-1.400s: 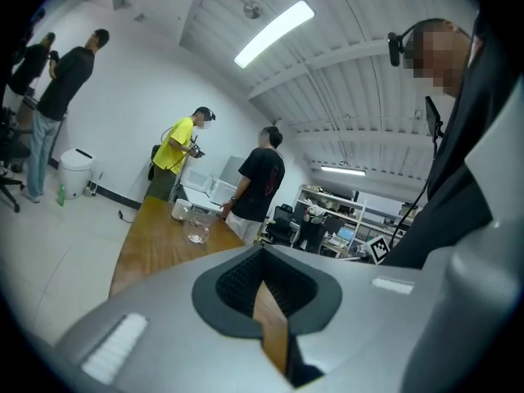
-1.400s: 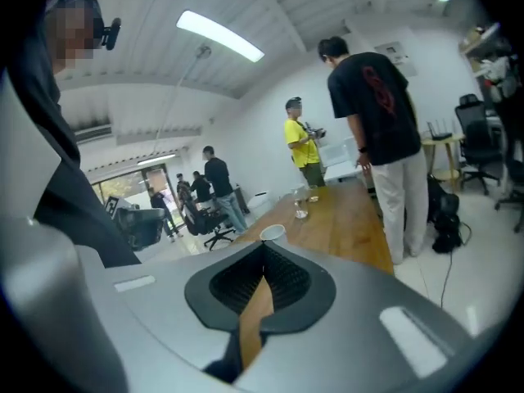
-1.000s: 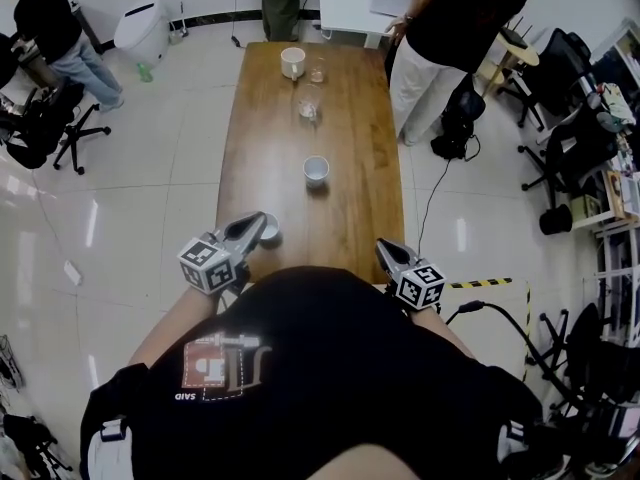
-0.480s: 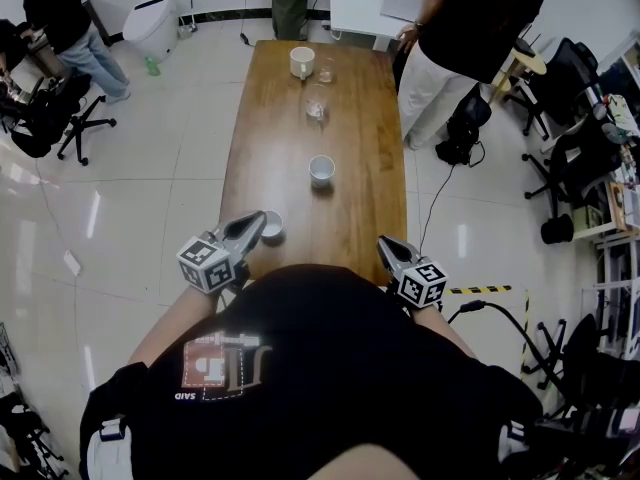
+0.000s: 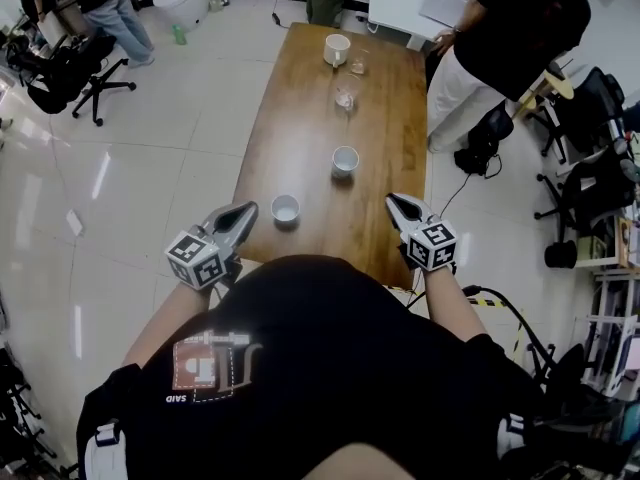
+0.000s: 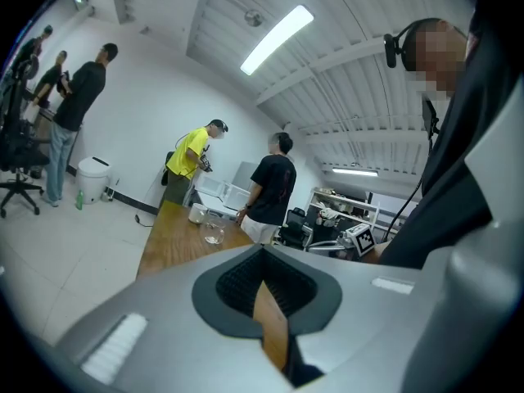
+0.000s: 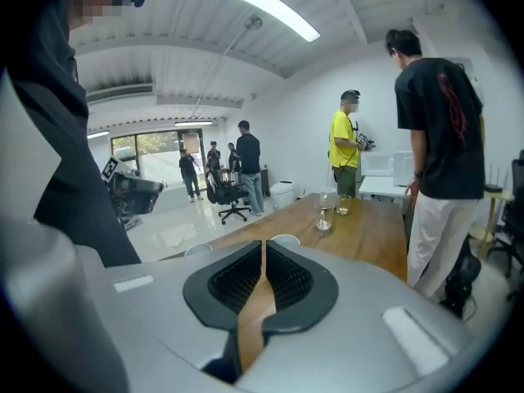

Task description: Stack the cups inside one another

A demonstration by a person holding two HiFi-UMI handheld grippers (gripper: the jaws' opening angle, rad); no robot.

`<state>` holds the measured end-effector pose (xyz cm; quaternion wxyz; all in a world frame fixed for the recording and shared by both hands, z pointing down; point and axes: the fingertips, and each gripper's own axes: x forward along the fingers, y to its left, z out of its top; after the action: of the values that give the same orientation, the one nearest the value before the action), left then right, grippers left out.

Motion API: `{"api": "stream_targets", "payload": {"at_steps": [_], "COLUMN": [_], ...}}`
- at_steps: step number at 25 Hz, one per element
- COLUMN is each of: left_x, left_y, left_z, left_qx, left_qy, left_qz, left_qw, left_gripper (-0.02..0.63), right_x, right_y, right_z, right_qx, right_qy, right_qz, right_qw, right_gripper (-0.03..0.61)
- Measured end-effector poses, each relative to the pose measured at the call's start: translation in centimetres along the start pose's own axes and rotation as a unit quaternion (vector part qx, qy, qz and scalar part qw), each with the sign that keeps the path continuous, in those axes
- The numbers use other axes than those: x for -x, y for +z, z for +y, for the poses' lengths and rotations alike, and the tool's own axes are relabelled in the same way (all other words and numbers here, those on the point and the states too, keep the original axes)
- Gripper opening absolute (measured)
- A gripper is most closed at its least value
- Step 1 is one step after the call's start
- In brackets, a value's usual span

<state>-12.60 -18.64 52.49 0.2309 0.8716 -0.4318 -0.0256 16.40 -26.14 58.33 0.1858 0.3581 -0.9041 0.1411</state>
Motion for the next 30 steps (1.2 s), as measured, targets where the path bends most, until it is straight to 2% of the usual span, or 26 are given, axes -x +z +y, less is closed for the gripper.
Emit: {"api": "stream_targets", "payload": {"at_steps": [5, 8, 10, 14, 16, 18, 20, 23, 25, 30], "left_x": [3.9, 6.2, 7.8, 10.2, 11.2, 12.1, 12.9, 13.5, 13.5, 12.3], "left_y": [-0.2, -0.6, -1.1, -1.8, -2.0, -2.1, -2.1, -2.1, -2.2, -2.2], "left_z": [2.2, 3.4, 3.9, 4.9, 5.5, 5.9, 6.3, 6.6, 6.6, 6.3], "left_qx": [0.014, 0.023, 0.031, 0.040, 0.043, 0.045, 0.048, 0.051, 0.052, 0.049], "left_qy": [0.047, 0.075, 0.093, 0.119, 0.127, 0.135, 0.141, 0.143, 0.140, 0.123], "left_qz": [-0.016, -0.019, -0.018, -0.015, -0.014, -0.012, -0.012, -0.012, -0.012, -0.013], "left_qw": [0.9986, 0.9967, 0.9950, 0.9920, 0.9908, 0.9897, 0.9888, 0.9884, 0.9887, 0.9912], "left_gripper": [-0.006, -0.006, -0.006, -0.006, -0.006, -0.006, -0.006, -0.006, -0.006, -0.006], "right_x": [-5.7, -9.8, -12.4, -16.4, -17.5, -18.0, -18.3, -18.3, -18.1, -16.9], "right_y": [2.5, 1.7, 0.2, -3.9, -5.8, -7.4, -8.0, -7.9, -7.5, -3.7], "right_z": [-1.6, -1.2, -0.3, 0.5, 0.2, 0.0, -0.2, -0.1, 0.4, 3.0], "right_qx": [0.095, 0.157, 0.218, 0.318, 0.349, 0.363, 0.369, 0.376, 0.376, 0.358], "right_qy": [-0.002, 0.029, 0.053, 0.082, 0.086, 0.086, 0.079, 0.072, 0.078, 0.099], "right_qz": [0.062, 0.131, 0.180, 0.273, 0.311, 0.336, 0.344, 0.339, 0.333, 0.297], "right_qw": [0.994, 0.978, 0.958, 0.904, 0.880, 0.865, 0.860, 0.860, 0.861, 0.880], "right_gripper": [0.069, 0.134, 0.150, 0.163, 0.163, 0.155, 0.119, 0.046, 0.040, 0.040]}}
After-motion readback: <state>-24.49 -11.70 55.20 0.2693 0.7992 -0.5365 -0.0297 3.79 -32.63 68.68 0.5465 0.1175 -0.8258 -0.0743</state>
